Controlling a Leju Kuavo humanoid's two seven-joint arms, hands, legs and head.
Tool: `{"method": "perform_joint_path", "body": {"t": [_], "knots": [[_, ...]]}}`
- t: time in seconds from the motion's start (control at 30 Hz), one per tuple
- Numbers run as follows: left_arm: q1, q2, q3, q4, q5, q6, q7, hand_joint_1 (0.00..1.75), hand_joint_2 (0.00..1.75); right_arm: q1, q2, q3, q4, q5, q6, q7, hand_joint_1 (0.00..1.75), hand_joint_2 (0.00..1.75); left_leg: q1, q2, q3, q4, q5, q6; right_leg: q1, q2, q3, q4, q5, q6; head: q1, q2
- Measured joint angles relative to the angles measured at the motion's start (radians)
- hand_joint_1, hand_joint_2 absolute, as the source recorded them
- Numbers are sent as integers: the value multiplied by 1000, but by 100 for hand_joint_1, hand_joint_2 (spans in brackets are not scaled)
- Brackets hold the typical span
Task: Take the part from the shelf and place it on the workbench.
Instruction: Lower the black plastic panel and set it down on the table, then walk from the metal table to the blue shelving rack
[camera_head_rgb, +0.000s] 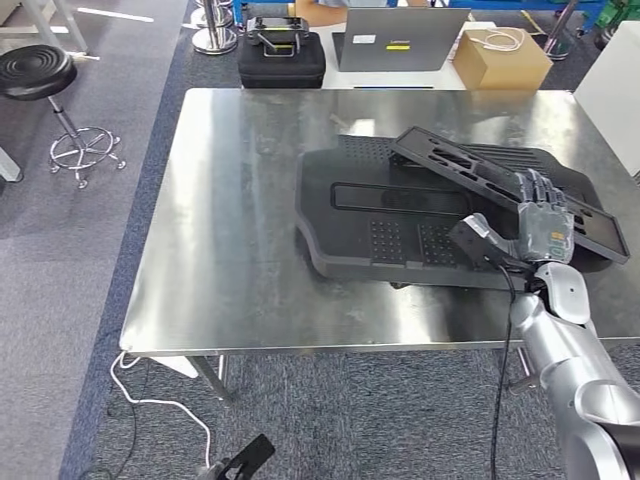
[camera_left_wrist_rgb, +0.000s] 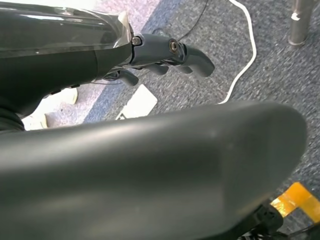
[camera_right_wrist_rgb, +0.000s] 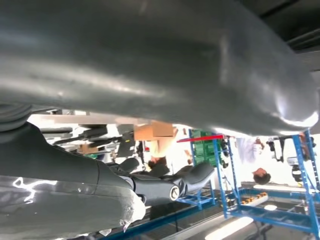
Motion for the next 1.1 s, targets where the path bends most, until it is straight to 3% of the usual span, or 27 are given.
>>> {"method": "perform_joint_path", "body": {"t": [0.07,0.1,0.13,0.2,0.27,0.3,0.37,0.43,0.5,0.57,0.6,0.63,0.67,0.73,0.8,0.83,0.9,0.93,1.0,1.07,1.1], "knots": [[0,0,0,0,0,-1,0,0,0,2,-1,0,1,0,0,0,0,0,-5,1,-23,1,18,5,0,0,-22,136,-84,2,1,0],[0,0,0,0,0,-2,0,0,0,3,-1,0,2,-1,0,0,0,0,-7,2,-35,2,27,7,1,0,-19,177,-96,2,1,0],[0,0,0,0,0,-4,0,0,0,4,-1,1,2,-1,0,1,0,0,-10,2,-47,2,36,8,2,0,0,185,-89,-1,1,0],[0,0,0,0,0,-7,-1,0,0,3,-1,2,2,-2,0,2,0,0,-15,1,-66,2,52,7,9,2,89,91,-48,-15,1,0],[0,-2,0,0,0,-9,-1,0,0,-3,-1,3,-1,-2,-1,3,0,0,-19,1,-78,3,66,2,19,3,192,-57,-39,-35,0,0],[0,-2,0,0,0,-11,-1,0,0,-7,-1,4,-3,-2,-1,3,0,0,-17,1,-82,2,73,-4,24,4,221,-106,-42,-42,-1,0],[1,-4,0,0,0,-16,-2,0,0,-11,-1,4,-4,-2,-1,6,0,0,-12,1,-88,-1,89,-17,32,4,235,-144,-41,-49,0,0],[2,-5,0,0,0,-20,-2,0,0,-13,0,5,-3,-2,-1,9,0,0,-9,-2,-100,11,69,-28,30,-3,229,-158,-21,-58,0,0],[1,-5,0,0,0,-21,-2,0,0,-15,1,9,-3,-2,-1,10,0,0,-7,-3,-128,90,-13,-36,24,-9,210,-167,2,-66,-2,0],[0,-5,0,0,0,-22,-1,0,0,-15,1,13,-3,-2,-1,11,0,0,-1,-3,-159,220,-94,-45,23,-11,181,-163,21,-67,-2,0],[0,-5,0,0,0,-22,-1,0,0,-13,1,15,-3,-2,-1,11,0,0,2,-3,-163,268,-106,-50,22,-12,166,-160,30,-65,-2,0],[-1,-5,0,0,0,-23,0,0,0,-13,1,17,-2,-3,-1,12,0,0,6,-3,-154,288,-96,-55,20,-13,150,-155,38,-62,-2,0],[-1,-5,0,0,0,-23,1,0,0,-12,1,19,-2,-4,-1,12,0,0,9,-2,-130,272,-71,-59,18,-13,134,-149,45,-58,-2,0],[-5,-5,0,0,0,-23,2,0,0,-12,1,20,-2,-6,-1,13,0,0,15,-2,-42,157,-28,-67,13,-13,101,-129,58,-48,-2,0],[-8,-5,0,0,0,-23,3,0,0,-12,1,21,-4,-9,-2,14,0,0,14,-4,30,40,-36,-61,12,-12,76,-110,69,-35,-1,0],[-9,-5,0,0,0,-23,4,0,0,-11,0,21,-5,-11,-2,15,0,0,11,-5,43,13,-46,-55,11,-12,68,-106,77,-29,-1,0],[-8,-5,0,0,0,-25,6,0,0,-8,0,21,-5,-15,-3,15,0,0,7,-3,36,4,-40,-36,7,-12,59,-107,90,-16,-1,0],[-9,-5,0,0,0,-25,7,0,0,-7,-1,21,-4,-16,-4,15,0,0,7,-1,27,4,-30,-25,5,-11,53,-101,77,-10,-1,0],[-10,-5,0,0,0,-26,8,0,0,-4,-4,22,-3,-21,-5,15,0,0,6,2,5,2,-7,-6,2,-10,34,-38,-2,-1,2,0],[-11,-5,0,0,0,-27,10,0,0,-1,-5,23,-2,-28,-5,15,0,0,1,3,-21,3,15,2,2,-10,10,91,-96,3,3,0],[-10,-4,0,0,0,-27,11,0,0,3,-5,23,-1,-30,-6,15,0,0,-1,3,-34,4,26,3,2,-10,5,149,-116,4,3,0]]}}
